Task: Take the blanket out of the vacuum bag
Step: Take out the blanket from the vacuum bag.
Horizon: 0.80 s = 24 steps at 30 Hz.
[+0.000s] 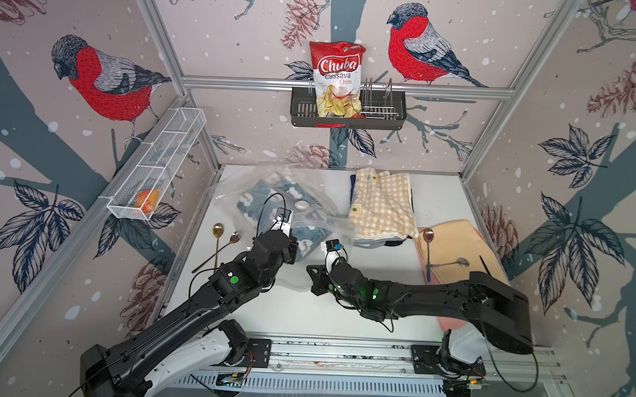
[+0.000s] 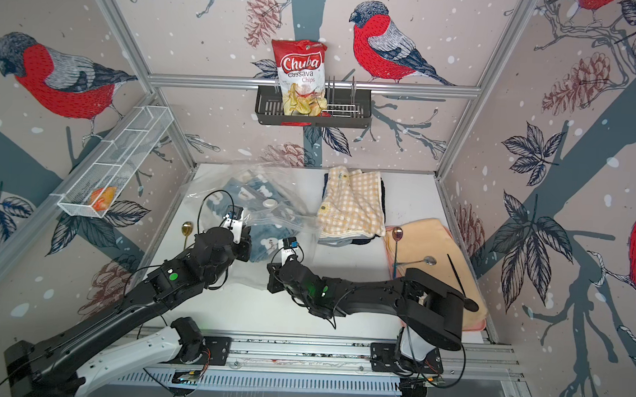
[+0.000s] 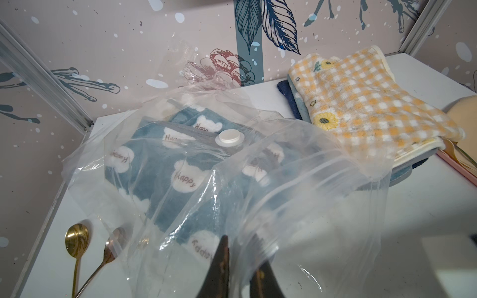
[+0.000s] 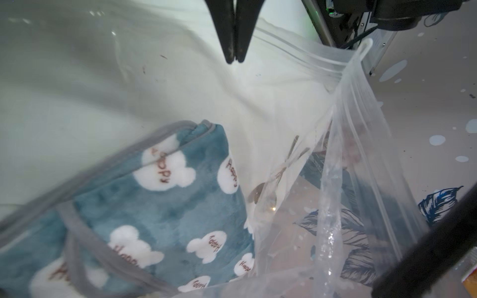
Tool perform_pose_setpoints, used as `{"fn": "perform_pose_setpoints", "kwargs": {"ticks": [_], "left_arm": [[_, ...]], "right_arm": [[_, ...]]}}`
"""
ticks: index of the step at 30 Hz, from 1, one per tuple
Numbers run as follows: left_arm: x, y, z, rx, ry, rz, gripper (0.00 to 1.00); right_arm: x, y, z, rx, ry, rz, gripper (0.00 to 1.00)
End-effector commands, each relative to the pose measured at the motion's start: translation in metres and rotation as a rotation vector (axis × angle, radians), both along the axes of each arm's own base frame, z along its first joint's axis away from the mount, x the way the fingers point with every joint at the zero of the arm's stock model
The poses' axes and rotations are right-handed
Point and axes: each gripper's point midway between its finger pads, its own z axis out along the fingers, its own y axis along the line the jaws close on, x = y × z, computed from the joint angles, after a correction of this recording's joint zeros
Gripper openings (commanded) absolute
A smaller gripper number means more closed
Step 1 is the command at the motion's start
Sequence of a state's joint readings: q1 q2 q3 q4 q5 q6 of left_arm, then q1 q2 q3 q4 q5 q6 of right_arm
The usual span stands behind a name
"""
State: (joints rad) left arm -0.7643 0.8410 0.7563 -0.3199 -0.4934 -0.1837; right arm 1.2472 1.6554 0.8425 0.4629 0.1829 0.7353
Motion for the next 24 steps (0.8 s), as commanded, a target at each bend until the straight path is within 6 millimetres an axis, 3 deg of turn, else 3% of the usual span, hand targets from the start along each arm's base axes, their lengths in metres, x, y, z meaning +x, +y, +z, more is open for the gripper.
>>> {"fn": "perform_pose_setpoints", "kwargs": {"ticks": [1, 7, 11, 13, 15, 17, 24], "left_arm": [[0.002, -0.006, 0.009, -0.028, -0.028, -0.021, 0.17], [0.001, -0.006, 0.012, -0.038, -0.035, -0.026, 0.18], [0.001, -0.006, 0.013, -0.039, -0.038, -0.025, 0.18], [0.001, -0.005, 0.014, -0.039, -0.04, -0.024, 0.18], [0.001, -0.005, 0.013, -0.036, -0.038, -0.025, 0.18], [0.001, -0.005, 0.012, -0.034, -0.038, -0.023, 0.19], [0.001, -0.007, 0.011, -0.034, -0.034, -0.029, 0.19]], "right_arm": [[-0.013, 0.024, -0.014, -0.007, 0.075, 0.155, 0.07], [0.012, 0.031, -0.052, 0.008, 0.255, 0.154, 0.08], [0.047, 0.017, -0.047, 0.091, 0.297, 0.051, 0.08], [0.064, 0.008, -0.047, 0.12, 0.325, -0.044, 0.17], [0.074, 0.006, -0.049, 0.156, 0.367, -0.102, 0.38], [0.077, 0.009, -0.05, 0.198, 0.397, -0.116, 0.48], [0.09, -0.006, -0.068, 0.312, 0.505, -0.233, 0.59]]}}
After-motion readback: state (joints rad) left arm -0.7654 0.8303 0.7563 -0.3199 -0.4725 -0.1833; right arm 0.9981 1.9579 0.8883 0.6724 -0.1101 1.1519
